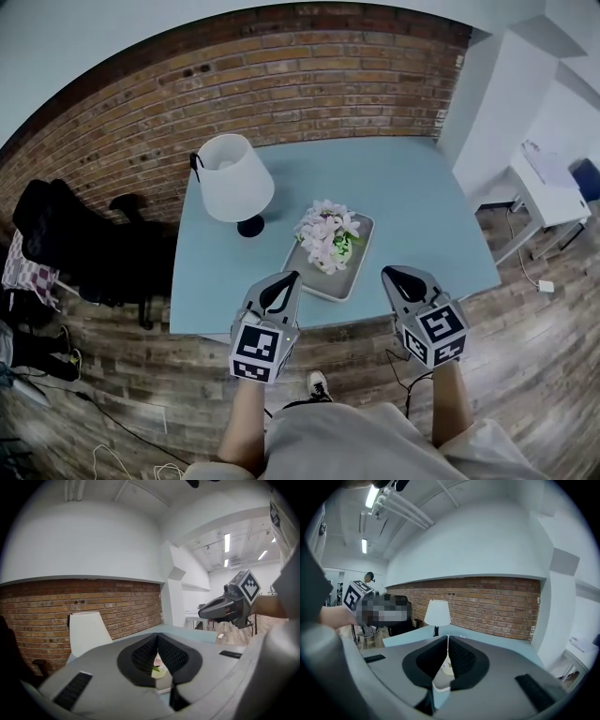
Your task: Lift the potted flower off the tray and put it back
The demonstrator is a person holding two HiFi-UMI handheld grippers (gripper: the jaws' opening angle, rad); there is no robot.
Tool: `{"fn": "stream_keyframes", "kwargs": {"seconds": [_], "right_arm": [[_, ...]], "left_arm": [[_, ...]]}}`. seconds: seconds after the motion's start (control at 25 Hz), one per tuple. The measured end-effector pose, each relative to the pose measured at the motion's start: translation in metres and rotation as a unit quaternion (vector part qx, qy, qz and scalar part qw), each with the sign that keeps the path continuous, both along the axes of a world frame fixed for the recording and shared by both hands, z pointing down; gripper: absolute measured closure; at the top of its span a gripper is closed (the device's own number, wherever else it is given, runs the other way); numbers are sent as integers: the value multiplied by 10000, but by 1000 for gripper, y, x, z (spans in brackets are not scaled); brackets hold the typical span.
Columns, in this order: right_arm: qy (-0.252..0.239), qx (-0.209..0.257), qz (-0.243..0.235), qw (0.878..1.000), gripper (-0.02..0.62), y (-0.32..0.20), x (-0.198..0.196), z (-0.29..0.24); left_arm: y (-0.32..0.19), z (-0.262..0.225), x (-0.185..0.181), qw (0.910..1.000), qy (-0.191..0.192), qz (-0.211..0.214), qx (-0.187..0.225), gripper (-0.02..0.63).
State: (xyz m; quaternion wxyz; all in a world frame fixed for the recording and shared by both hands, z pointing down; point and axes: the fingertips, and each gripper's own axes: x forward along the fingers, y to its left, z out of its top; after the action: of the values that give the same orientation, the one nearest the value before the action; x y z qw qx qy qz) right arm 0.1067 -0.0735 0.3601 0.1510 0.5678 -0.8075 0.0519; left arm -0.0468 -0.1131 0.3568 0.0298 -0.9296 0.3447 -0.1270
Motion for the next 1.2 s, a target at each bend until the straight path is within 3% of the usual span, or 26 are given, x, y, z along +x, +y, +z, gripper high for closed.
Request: {"fn": "stream_keyframes", "kwargs": {"seconds": [0.6, 1.12, 1.2], "right_arm": [[188, -449, 15, 9988, 565, -31, -4, 37], [142, -757, -164, 9969, 564, -73, 16, 84], [181, -842, -199, 9961, 532, -81, 20, 94]], "left_arm": [[-32, 37, 12, 9981, -70, 505, -335, 569], [-52, 112, 35, 9897, -626, 690, -1089, 469], [-58, 123, 38, 9881, -649, 692, -1212, 447]]}}
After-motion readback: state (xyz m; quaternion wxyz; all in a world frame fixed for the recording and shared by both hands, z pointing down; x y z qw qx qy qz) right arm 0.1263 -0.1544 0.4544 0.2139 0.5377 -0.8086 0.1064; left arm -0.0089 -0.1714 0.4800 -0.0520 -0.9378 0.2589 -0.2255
